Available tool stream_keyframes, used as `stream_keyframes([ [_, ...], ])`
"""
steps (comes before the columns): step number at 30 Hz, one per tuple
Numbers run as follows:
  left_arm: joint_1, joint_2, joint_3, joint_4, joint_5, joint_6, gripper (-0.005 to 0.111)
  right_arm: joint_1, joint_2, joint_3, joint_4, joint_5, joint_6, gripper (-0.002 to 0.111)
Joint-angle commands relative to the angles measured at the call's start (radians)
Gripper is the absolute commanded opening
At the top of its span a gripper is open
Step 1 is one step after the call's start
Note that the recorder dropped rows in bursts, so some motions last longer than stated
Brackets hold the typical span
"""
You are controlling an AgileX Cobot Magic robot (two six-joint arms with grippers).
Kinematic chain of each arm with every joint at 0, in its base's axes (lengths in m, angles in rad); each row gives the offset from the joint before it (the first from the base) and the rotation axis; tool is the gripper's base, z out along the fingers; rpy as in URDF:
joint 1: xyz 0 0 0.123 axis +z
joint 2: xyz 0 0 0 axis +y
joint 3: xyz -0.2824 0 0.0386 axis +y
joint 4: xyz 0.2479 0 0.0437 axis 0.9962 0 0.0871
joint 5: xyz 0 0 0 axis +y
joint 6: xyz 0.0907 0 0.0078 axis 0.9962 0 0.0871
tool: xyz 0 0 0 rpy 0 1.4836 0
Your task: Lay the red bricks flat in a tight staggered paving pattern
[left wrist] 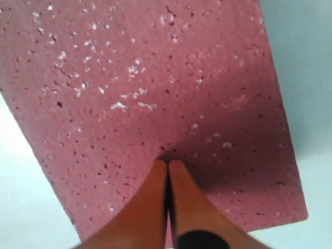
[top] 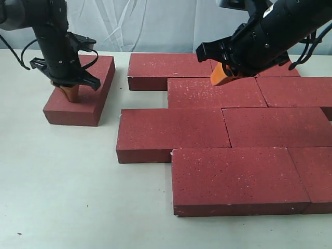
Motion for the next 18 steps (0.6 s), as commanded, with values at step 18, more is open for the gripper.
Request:
stream_keyframes([
  [18,0.008,-0.386,0.390,0.109,0.032,-0.047,0.000,0.000,-0.007,0.004,0.005,0.010,-0.023,-0.001],
])
